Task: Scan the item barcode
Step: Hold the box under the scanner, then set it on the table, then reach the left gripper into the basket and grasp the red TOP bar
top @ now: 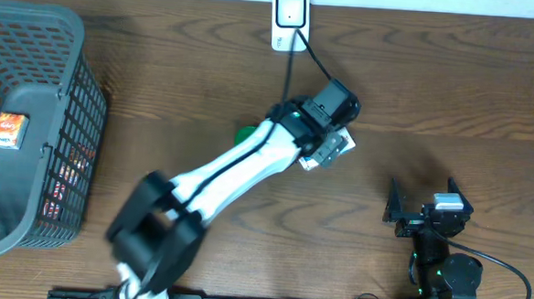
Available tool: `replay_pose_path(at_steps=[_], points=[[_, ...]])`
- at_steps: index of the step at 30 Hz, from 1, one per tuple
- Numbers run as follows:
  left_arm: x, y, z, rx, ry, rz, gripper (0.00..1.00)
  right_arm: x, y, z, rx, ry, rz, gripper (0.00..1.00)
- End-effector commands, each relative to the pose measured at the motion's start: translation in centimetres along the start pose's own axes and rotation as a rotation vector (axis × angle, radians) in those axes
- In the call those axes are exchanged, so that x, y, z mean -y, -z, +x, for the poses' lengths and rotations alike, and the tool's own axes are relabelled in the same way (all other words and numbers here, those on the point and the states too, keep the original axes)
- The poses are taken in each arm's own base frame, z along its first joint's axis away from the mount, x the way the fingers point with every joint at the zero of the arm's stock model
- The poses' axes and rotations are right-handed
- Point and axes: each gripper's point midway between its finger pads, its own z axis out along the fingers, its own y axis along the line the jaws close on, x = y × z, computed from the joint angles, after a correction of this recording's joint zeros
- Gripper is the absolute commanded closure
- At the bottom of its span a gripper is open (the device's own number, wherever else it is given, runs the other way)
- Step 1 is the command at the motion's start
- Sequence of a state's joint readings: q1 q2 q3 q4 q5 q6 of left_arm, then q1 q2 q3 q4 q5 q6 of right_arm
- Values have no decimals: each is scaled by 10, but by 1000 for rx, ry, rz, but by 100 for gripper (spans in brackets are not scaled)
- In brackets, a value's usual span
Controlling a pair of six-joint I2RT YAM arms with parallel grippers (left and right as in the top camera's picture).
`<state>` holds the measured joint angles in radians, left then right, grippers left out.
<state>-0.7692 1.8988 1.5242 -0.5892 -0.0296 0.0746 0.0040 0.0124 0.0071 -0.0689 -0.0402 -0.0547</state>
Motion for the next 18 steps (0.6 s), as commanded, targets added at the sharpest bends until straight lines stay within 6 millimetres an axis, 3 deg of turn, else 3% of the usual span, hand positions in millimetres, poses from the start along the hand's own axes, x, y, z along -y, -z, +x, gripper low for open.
replay_pose_path(at_steps=[1,5,8,12,15,18], points=[[-35,83,-27,158,51,-77,21,-2,0,0,0,-15,-5,1],[-100,176,-24,292,160,-222,0,-2,0,1,0,-15,-5,1],[-160,245,0,405,376,-323,2,-2,0,1,0,-15,-5,1],[-238,334,67,548,744,-516,2,-2,0,0,0,-15,-5,1],[-271,388,125,634,991,-678,2,-2,0,0,0,-15,-5,1],[-287,422,177,670,1189,-825,2,-2,0,0,0,-15,-5,1]])
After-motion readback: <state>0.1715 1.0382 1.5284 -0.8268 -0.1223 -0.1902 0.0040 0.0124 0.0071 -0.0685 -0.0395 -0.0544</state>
